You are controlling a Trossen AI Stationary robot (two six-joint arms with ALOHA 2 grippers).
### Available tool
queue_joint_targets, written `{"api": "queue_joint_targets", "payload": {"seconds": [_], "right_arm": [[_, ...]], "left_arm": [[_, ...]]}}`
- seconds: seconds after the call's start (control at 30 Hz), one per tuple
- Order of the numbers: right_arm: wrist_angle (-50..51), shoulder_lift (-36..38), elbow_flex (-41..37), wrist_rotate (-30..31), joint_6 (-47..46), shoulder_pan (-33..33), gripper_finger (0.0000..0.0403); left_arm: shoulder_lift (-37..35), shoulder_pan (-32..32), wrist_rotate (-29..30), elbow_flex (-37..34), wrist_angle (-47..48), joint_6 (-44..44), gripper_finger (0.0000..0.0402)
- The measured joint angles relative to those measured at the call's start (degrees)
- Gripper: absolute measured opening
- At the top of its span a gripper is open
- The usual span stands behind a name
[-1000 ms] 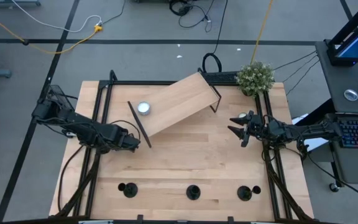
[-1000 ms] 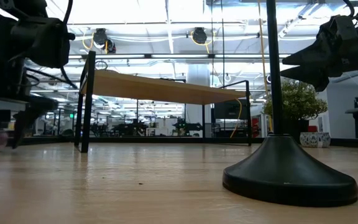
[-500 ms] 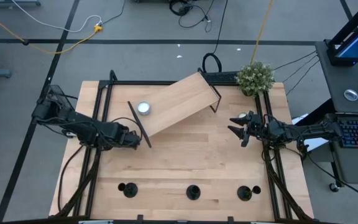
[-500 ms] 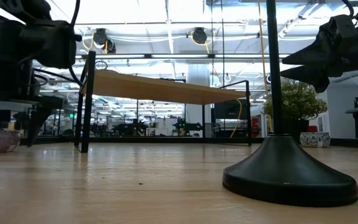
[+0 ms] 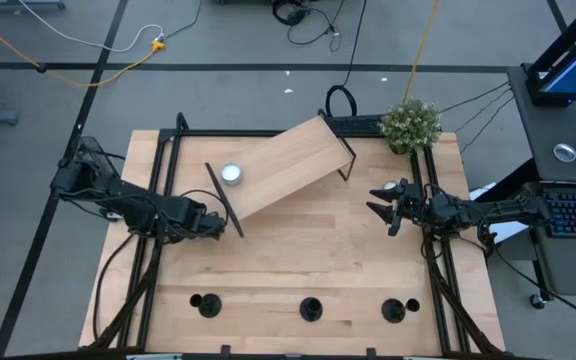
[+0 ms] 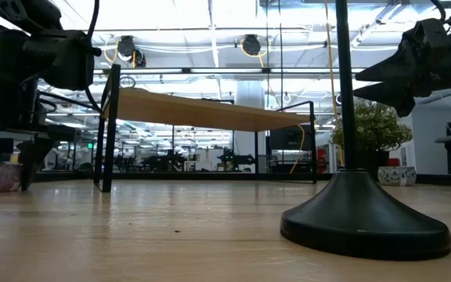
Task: Pick & Place candle stick holders
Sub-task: Put the pink patterned scented candle on the shelf
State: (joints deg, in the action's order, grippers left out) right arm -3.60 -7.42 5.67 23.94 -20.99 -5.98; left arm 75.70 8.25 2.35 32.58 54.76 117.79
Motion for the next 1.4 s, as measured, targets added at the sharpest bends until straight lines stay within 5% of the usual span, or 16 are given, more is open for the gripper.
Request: {"api": "queue_joint_targets", "payload": {"seconds": [0.83, 1.1, 1.4], "right_arm": [[0.0, 0.0, 0.0, 0.0, 0.0, 0.0, 0.0212], [0.0, 0.0, 0.0, 0.0, 0.1, 0.0, 0.0212], [0.0, 0.0, 0.0, 0.0, 0.2, 0.0, 0.0212]], "left_arm": [[-1.2, 0.1, -2.5, 4.5, -0.1, -9.8, 0.0296], [-4.5, 0.1, -6.0, 15.6, 13.9, -17.2, 0.0296], [-4.9, 1.0, -4.3, 35.9, 25.2, -22.1, 0.0296]]}}
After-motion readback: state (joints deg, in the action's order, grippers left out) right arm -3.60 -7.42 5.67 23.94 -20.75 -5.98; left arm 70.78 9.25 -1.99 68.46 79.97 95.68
